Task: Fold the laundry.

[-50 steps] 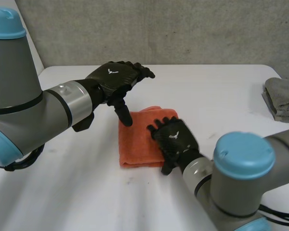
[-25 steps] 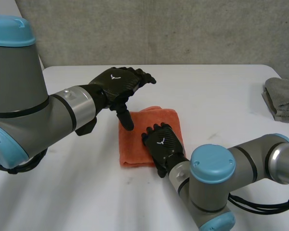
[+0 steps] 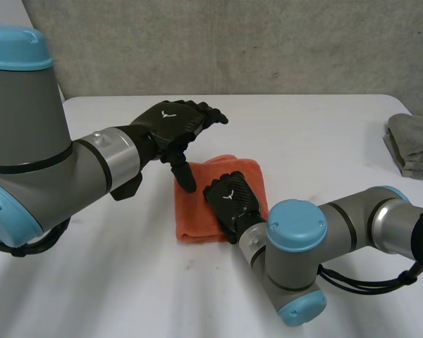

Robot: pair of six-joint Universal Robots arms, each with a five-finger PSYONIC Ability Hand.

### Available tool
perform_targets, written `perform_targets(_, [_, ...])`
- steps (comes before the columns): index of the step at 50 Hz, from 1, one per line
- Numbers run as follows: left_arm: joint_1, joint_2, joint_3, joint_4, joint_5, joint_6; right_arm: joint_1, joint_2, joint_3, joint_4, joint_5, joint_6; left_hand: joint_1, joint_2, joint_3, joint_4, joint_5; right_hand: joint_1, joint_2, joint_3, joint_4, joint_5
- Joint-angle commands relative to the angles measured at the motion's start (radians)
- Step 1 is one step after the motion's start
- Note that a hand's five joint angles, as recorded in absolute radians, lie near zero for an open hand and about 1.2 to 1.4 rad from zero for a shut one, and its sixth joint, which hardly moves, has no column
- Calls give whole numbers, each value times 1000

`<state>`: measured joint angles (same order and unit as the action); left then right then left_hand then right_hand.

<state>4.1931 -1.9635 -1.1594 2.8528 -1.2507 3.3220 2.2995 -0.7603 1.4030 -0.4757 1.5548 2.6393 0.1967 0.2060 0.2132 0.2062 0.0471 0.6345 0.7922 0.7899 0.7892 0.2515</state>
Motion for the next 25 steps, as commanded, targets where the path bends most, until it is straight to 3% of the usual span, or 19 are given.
perform_targets(1, [2, 0, 0, 0, -1, -6, -8, 13, -48, 2, 1, -1, 61, 52, 44, 51, 36, 553, 396, 398, 399, 762])
perform_targets(10, [5, 3, 0, 0, 1, -22, -51, 36, -111, 46, 1, 2, 70, 60, 53, 60, 45, 675, 517, 519, 520, 883])
perform_targets(16, [5, 5, 0, 0, 1, -22, -95, 22, -119, 84, -4, -1, 70, 60, 53, 60, 45, 120, -37, -35, -34, 329])
perform_targets(25, [5, 3, -2, 3, -1, -26, -94, 32, -121, 126, -6, 7, 70, 60, 53, 60, 45, 87, -70, -68, -67, 296])
